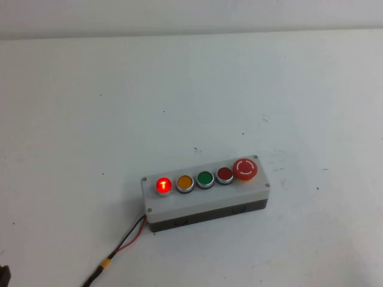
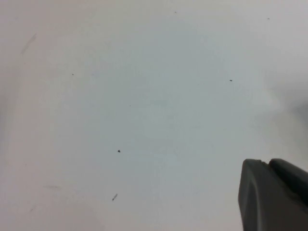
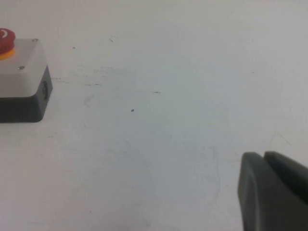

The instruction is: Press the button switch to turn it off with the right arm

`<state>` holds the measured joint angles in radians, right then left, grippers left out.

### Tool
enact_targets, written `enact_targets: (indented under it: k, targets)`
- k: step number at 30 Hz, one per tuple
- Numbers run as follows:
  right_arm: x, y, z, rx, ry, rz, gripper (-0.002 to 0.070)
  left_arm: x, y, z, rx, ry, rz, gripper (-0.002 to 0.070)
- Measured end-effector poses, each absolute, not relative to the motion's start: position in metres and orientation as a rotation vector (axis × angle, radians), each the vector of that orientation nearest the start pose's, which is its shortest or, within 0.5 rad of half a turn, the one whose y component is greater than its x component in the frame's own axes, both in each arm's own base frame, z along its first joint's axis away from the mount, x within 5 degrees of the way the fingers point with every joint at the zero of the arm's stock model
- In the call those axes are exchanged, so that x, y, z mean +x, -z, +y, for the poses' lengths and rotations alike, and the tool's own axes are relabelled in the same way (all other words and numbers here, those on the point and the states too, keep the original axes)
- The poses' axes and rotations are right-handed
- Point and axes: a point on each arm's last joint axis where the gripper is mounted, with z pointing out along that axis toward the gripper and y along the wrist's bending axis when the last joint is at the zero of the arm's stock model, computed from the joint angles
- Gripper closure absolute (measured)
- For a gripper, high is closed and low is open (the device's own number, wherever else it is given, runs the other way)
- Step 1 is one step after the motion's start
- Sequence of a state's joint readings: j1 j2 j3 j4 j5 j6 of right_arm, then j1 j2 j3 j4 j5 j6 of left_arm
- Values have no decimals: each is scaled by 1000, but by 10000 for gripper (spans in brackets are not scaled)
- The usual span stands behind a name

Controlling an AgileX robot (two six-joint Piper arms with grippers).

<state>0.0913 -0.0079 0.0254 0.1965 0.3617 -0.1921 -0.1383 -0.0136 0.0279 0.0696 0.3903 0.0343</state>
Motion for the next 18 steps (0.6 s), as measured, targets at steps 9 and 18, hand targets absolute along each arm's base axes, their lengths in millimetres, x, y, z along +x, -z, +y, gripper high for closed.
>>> enact_targets:
  k: [9, 18]
  targets:
    - [52, -173, 11, -139, -123, 1852, 693, 52, -170, -5, 205, 2, 1876, 677]
    - [52, -176, 14, -77, -208, 1832, 693, 52, -170, -5, 205, 2, 1876, 677]
